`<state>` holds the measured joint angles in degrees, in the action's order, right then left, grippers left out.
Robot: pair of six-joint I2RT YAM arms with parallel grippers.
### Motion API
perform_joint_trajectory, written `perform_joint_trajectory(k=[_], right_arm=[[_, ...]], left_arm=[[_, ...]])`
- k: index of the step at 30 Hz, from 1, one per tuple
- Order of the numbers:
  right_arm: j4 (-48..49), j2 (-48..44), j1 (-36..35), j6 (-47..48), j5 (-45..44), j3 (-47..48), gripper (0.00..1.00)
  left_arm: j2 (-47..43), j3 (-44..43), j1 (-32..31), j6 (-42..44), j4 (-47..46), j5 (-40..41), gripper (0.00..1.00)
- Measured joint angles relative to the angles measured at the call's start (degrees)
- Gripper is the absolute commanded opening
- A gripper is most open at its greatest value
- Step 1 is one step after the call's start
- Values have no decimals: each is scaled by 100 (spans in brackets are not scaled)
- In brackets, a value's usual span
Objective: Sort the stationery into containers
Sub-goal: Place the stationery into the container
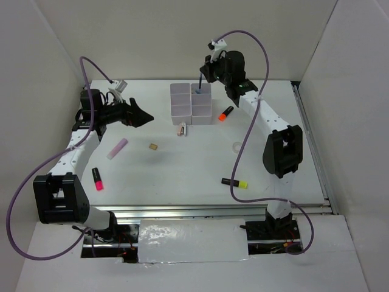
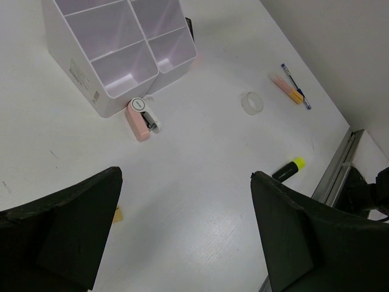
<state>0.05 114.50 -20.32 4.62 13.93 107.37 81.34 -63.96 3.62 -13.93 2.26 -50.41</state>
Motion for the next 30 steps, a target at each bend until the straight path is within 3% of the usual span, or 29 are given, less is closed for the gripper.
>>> perform_joint_trajectory(k=[14,16,17,18,21,26,30], right_arm=[[511,540,70,380,-210,151,0],[522,656,76,411,-223,151,7],[531,704,81,428,-236,151,15],[533,765,83,444,-238,151,33],[520,883,96,527,-251,151,52],[511,883,98,557,-210,151,59],[225,697,111,514,-118,66,55]], left_arm=[[227,164,52,28,-55,15,99],[243,164,70,39,-57,13,99],[249,164,72,42,-55,11,99],[260,164,74,46,-57,13,99],[278,164,79,52,-7,13,99],[280,164,87,116,90,15,99],[269,164,107,199,186,15,99]])
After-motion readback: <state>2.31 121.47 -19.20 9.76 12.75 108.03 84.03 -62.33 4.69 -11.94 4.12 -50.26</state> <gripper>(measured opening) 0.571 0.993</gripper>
